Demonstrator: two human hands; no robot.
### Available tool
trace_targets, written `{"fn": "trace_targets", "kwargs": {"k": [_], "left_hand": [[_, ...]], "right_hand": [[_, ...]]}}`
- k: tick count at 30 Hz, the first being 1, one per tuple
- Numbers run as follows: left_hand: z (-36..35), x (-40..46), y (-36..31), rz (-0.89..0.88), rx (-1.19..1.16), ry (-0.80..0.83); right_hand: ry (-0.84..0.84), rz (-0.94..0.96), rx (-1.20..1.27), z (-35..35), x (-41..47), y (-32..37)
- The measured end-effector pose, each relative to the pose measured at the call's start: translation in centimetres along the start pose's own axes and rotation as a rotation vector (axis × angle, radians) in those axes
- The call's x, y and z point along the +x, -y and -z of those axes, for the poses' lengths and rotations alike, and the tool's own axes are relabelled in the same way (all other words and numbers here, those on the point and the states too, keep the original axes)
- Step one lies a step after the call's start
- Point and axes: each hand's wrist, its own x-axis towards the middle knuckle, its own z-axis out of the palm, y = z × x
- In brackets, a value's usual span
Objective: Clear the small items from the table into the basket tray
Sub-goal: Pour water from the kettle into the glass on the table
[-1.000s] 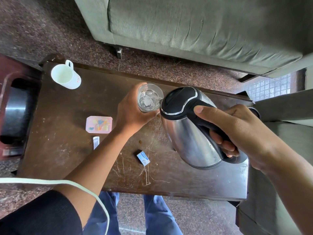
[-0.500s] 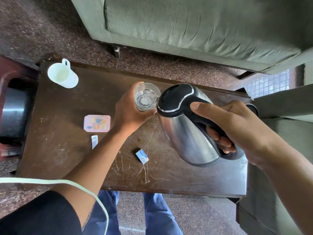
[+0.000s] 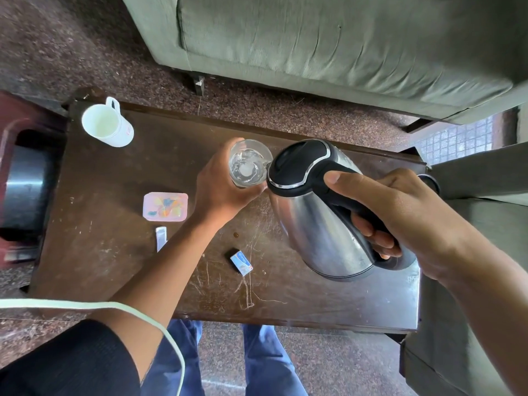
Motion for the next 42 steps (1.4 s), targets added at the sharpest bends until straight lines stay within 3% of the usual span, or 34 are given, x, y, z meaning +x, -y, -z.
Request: {"fn": "trace_targets", "kwargs": {"k": [42], "left_hand": [[-0.18,0.46,-0.14,0.012,-0.011,-0.005]], "right_hand": [[0.022,-0.026,-0.009,0.06,0.54,0.12]]}}
